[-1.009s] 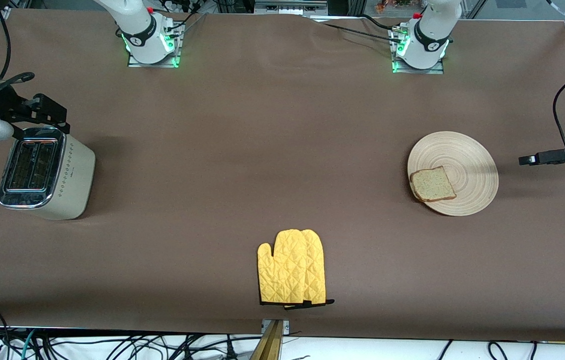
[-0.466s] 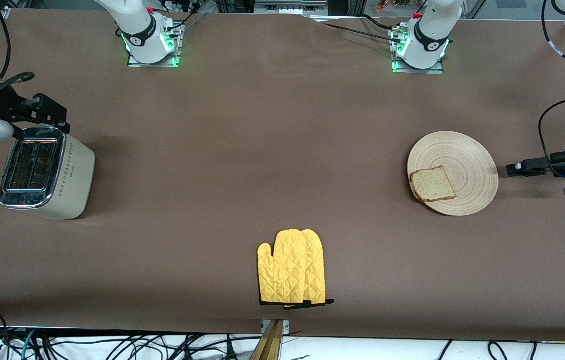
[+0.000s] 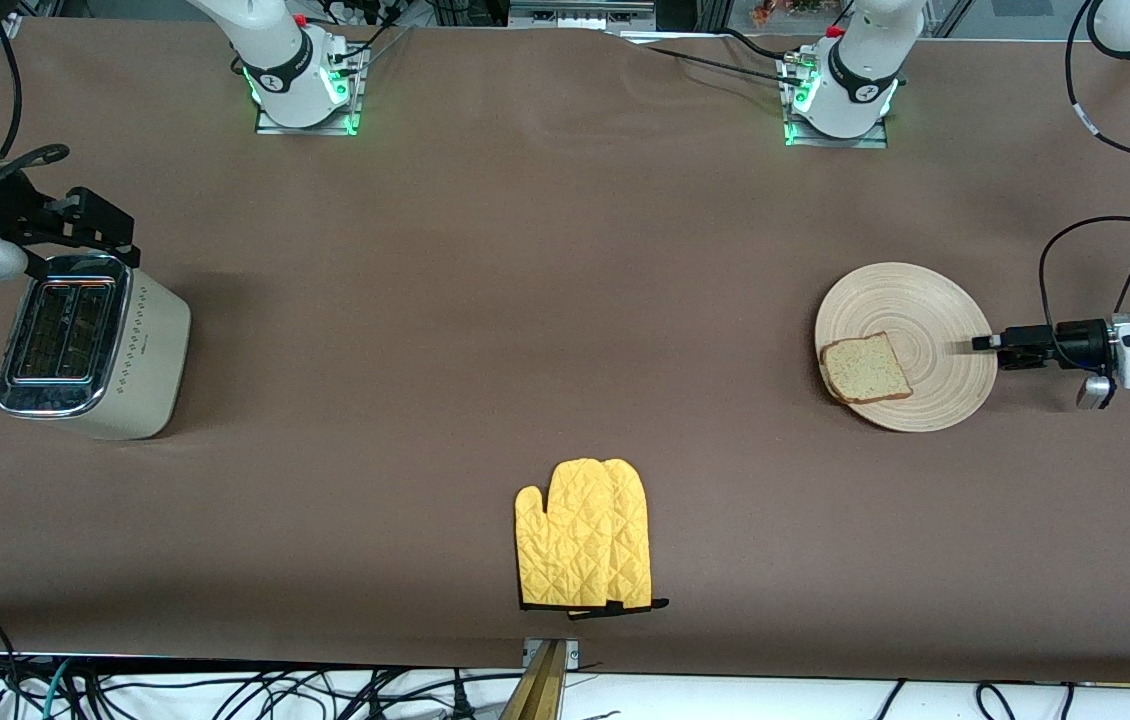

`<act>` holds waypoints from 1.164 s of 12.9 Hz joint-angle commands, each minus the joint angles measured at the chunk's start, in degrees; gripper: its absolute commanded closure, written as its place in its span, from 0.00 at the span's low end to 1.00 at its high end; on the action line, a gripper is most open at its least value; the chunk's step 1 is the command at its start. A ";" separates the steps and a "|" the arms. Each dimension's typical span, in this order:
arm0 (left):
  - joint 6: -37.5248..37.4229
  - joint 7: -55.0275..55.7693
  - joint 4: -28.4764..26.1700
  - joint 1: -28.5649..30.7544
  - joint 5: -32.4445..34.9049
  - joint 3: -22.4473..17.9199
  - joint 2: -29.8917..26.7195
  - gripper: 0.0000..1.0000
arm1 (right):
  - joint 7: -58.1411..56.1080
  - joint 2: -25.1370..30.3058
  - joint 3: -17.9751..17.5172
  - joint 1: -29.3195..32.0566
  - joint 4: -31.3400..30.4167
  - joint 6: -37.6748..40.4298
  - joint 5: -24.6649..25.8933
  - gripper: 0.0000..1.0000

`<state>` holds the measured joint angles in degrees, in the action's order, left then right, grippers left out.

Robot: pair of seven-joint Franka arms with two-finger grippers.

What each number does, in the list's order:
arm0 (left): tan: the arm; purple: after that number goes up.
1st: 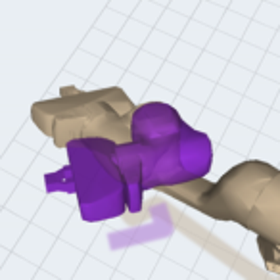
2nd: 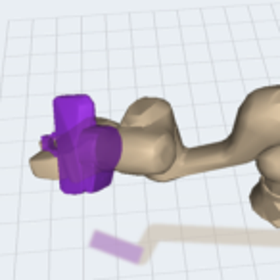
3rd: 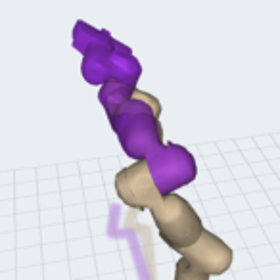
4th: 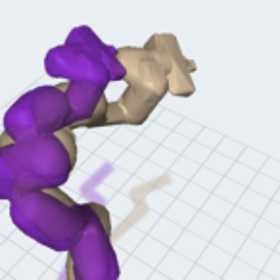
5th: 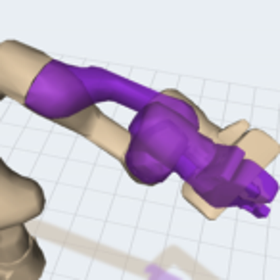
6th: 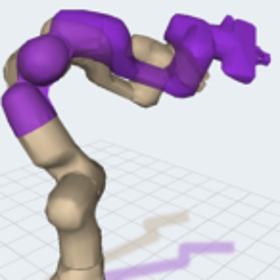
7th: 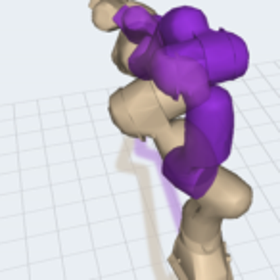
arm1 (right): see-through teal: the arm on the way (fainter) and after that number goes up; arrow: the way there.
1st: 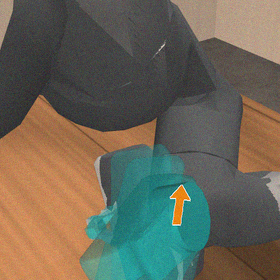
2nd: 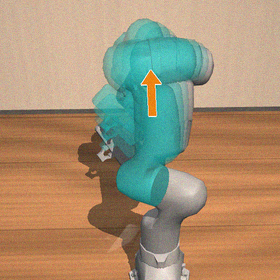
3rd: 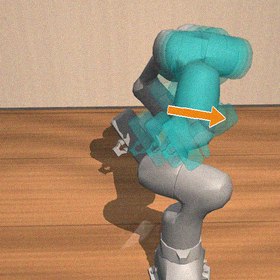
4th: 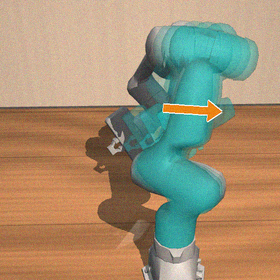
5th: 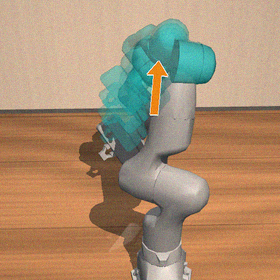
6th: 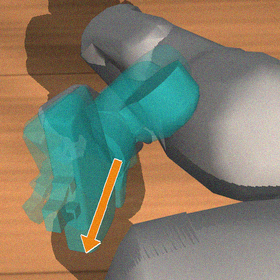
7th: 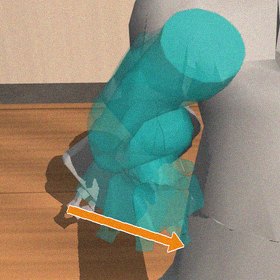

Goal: Move plate and put bread in toaster
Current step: 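Reach the left gripper to the rim of the wooden plate, then grip the plate rim with the left gripper and slide it toward the table middle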

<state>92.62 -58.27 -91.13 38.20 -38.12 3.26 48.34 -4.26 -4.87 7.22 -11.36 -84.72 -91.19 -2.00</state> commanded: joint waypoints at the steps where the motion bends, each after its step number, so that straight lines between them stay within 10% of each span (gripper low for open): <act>1: -0.95 -8.24 1.31 0.38 -0.55 -0.36 0.79 1.00 | 0.22 0.38 -0.37 0.46 0.44 0.23 -0.81 0.00; 15: -2.00 10.98 1.31 -9.19 -1.69 5.78 1.85 1.00 | 0.04 0.30 -0.37 0.46 0.44 0.23 -0.81 0.00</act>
<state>91.89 -48.86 -90.96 31.08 -38.49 7.06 49.54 -4.26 -4.87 7.21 -11.36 -84.72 -91.19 -2.00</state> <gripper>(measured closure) 0.907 0.000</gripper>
